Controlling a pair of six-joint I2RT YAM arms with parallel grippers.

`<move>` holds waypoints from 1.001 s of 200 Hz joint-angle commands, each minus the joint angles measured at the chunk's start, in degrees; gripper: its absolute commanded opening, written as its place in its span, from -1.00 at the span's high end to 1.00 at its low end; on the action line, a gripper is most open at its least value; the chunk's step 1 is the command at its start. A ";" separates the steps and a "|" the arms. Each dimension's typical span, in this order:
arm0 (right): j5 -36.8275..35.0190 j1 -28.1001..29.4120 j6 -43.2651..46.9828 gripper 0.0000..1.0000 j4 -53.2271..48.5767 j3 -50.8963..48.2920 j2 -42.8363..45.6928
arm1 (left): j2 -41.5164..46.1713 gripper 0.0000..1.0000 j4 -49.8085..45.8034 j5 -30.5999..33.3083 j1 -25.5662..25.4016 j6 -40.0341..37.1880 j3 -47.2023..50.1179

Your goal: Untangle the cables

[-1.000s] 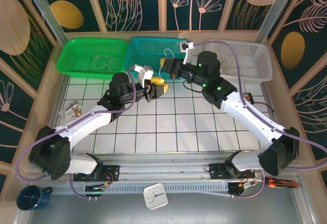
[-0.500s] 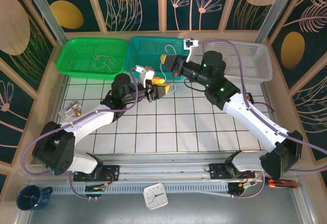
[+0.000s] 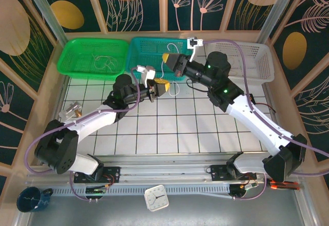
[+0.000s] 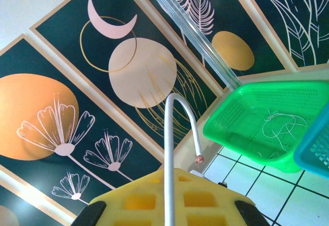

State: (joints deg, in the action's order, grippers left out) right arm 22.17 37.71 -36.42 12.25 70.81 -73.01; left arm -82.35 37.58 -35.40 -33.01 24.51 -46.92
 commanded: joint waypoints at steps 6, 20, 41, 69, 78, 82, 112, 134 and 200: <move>-0.26 -0.44 -0.31 1.00 3.15 -1.30 2.17 | -0.01 0.90 4.15 -1.25 -0.16 0.63 -0.64; -0.87 -0.88 -0.18 1.00 3.13 -2.26 2.47 | 0.62 1.00 4.25 -1.03 -0.16 0.77 -0.34; -2.16 -1.98 -0.40 1.00 3.17 -4.22 2.69 | 1.89 1.00 4.86 0.59 -0.18 1.18 0.74; -4.18 -3.53 -1.25 1.00 4.30 -8.91 3.27 | 4.57 1.00 2.90 6.95 -0.15 0.38 1.94; -4.73 -3.96 -1.53 1.00 5.03 -10.86 3.61 | 5.83 1.00 2.14 9.94 -0.12 -0.41 2.50; -5.11 -4.20 -1.67 0.97 5.26 -11.65 3.78 | 6.50 1.00 1.62 11.31 -0.02 -0.87 2.76; -6.91 -5.86 -2.85 0.16 6.64 -18.06 4.66 | 10.42 1.00 -3.20 18.72 2.06 -3.16 1.94; -7.61 -6.05 -4.33 -0.20 8.45 -22.94 5.46 | 11.93 1.00 -6.02 19.73 6.61 -3.07 0.02; -9.85 -8.75 -5.90 -0.43 8.74 -33.02 9.70 | 7.26 1.00 -17.38 20.16 20.19 -7.07 -13.57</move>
State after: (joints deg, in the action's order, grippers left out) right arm 14.09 29.26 -41.43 18.28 39.92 -66.26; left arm -72.44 25.12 -16.16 -16.21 20.34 -54.39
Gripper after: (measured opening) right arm 0.711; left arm 0.043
